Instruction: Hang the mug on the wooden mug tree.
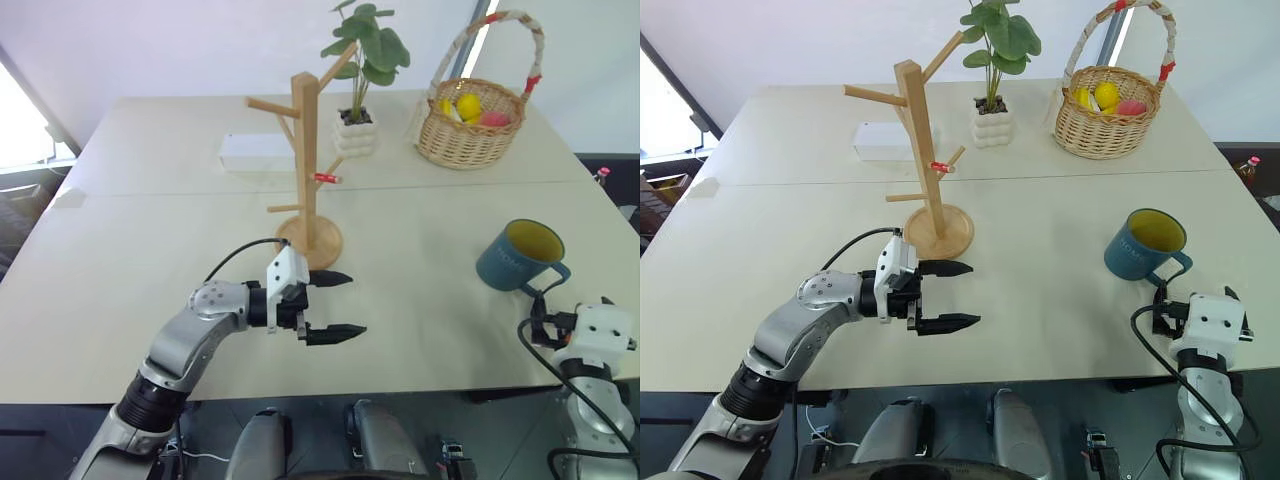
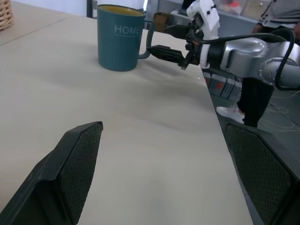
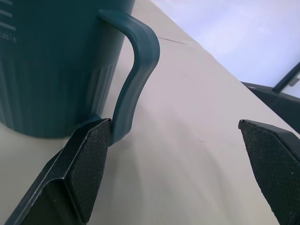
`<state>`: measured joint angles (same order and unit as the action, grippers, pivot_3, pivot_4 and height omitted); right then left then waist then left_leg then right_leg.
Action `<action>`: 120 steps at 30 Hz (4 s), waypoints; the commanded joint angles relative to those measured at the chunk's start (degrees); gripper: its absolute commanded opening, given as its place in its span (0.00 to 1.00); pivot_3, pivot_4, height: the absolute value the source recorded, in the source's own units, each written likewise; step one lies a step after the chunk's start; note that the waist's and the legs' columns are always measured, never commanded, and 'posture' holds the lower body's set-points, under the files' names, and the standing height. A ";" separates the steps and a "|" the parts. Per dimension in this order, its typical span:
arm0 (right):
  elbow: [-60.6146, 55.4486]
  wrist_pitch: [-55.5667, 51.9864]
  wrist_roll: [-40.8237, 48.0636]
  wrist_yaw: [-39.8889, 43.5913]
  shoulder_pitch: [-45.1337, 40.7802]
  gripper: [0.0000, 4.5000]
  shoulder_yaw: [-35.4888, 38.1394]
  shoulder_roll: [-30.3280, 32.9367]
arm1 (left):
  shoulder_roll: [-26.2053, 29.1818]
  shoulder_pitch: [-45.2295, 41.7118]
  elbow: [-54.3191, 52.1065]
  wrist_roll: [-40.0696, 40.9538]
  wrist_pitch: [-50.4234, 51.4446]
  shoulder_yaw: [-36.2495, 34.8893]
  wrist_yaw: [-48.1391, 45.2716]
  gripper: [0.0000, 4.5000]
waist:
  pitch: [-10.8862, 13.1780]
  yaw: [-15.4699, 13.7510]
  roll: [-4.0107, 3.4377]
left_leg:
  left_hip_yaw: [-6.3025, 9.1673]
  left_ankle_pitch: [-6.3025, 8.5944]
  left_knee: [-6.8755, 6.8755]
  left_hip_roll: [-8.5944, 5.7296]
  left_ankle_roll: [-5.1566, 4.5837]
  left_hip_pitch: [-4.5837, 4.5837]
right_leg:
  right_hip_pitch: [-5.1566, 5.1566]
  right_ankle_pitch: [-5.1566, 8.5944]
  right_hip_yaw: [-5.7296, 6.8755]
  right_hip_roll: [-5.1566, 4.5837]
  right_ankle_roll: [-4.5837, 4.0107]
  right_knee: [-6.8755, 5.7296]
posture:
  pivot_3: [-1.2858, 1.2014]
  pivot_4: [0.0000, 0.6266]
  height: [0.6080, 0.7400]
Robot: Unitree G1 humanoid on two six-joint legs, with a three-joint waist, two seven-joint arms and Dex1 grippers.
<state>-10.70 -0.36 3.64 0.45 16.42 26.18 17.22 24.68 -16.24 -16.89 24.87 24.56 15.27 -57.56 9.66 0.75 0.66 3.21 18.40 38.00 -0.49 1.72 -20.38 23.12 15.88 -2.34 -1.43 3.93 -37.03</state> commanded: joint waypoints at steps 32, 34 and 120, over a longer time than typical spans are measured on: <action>3.89 1.73 3.05 6.47 -9.53 0.01 -4.85 2.18 | 1.78 1.28 -0.46 -1.77 -4.42 -2.11 0.99 1.00 | -0.01 0.21 -0.08 | -0.01 0.00 0.01 0.00 -0.01 0.02 | -0.02 -0.01 0.00 0.02 0.02 -0.04 | 0.52 0.24 1.00; -0.05 3.25 -2.90 9.43 -8.63 0.01 -9.48 6.20 | 2.20 1.79 -0.14 -1.50 -4.46 -3.60 1.61 1.00 | -0.01 0.32 -0.17 | -0.03 0.00 0.01 0.00 -0.01 0.03 | -0.01 -0.01 -0.02 0.02 0.03 -0.04 | 0.52 0.24 1.00; -9.33 -20.95 15.91 41.05 -28.72 0.79 -9.94 12.97 | 8.51 6.08 8.84 7.57 -3.97 -34.22 19.40 1.00 | 0.15 0.02 0.11 | 0.09 0.01 -0.03 0.01 -0.01 -0.07 | 0.06 -0.03 0.11 -0.11 0.03 0.05 | 0.52 0.24 1.00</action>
<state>-20.96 -22.50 18.09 42.96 -13.22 14.61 31.33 33.78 -10.16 -8.78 34.27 23.46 -16.92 -40.54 9.81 0.77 0.78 3.30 18.41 37.97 -0.49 1.71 -20.44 23.18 15.85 -2.24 -1.55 3.96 -37.01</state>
